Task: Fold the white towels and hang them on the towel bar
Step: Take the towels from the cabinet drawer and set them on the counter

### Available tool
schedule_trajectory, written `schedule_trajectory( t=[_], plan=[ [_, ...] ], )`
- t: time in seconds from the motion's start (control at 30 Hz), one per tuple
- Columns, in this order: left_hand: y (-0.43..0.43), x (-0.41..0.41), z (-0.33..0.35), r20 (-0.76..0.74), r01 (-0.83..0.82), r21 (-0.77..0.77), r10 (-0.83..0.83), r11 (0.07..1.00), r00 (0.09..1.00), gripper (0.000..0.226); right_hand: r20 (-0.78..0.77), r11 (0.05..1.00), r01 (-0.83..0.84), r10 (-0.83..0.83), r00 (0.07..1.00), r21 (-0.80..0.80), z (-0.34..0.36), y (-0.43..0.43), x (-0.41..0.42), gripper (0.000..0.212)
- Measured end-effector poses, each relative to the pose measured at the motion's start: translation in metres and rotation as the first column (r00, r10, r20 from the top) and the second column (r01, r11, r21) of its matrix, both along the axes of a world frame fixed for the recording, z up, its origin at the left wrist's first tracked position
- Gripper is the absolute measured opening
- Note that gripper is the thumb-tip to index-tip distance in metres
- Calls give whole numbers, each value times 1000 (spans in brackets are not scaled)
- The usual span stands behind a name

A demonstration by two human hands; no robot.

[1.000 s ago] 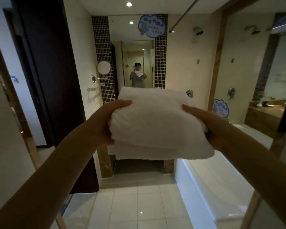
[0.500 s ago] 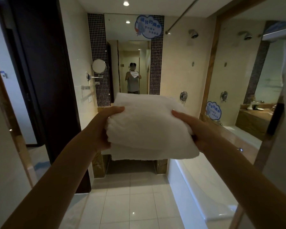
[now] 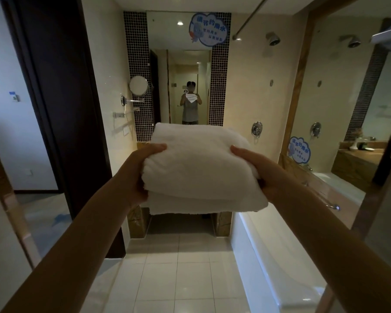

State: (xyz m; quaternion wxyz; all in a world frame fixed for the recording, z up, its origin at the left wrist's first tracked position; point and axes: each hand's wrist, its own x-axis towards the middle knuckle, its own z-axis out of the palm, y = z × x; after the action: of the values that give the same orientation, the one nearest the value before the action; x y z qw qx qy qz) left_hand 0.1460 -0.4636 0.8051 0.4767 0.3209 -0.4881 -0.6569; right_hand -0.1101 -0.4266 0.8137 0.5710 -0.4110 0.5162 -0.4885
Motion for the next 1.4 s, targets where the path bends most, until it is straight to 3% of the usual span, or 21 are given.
schedule_trajectory(
  t=[0.3, 0.5, 0.87, 1.03, 1.23, 1.4],
  plan=[
    [-41, -6, 2, 7, 15, -14, -15, 1000, 1000, 37, -9, 1000, 16, -16, 1000, 6, 4, -39, -7, 88],
    [-84, 3, 6, 15, 58, -2, -58, 998, 998, 50, -42, 999, 33, -34, 999, -9, 6, -81, 0, 82],
    [-165, 30, 12, -13, 137, -6, -137, 991, 990, 37, -26, 1000, 23, -23, 999, -10, -2, -166, 27, 88],
    [-198, 36, 10, -14, 139, 12, -139, 990, 990, 28, -38, 1000, 14, -15, 999, -21, -4, -199, 34, 78],
    [-241, 30, 4, 2, 157, -1, -157, 988, 988, 22, -34, 999, 41, -40, 999, 9, -9, -244, 28, 93],
    [-280, 13, 3, -10, 183, 5, -183, 983, 983, 26, -52, 999, 42, -41, 998, 8, -9, -286, 9, 92]
  ],
)
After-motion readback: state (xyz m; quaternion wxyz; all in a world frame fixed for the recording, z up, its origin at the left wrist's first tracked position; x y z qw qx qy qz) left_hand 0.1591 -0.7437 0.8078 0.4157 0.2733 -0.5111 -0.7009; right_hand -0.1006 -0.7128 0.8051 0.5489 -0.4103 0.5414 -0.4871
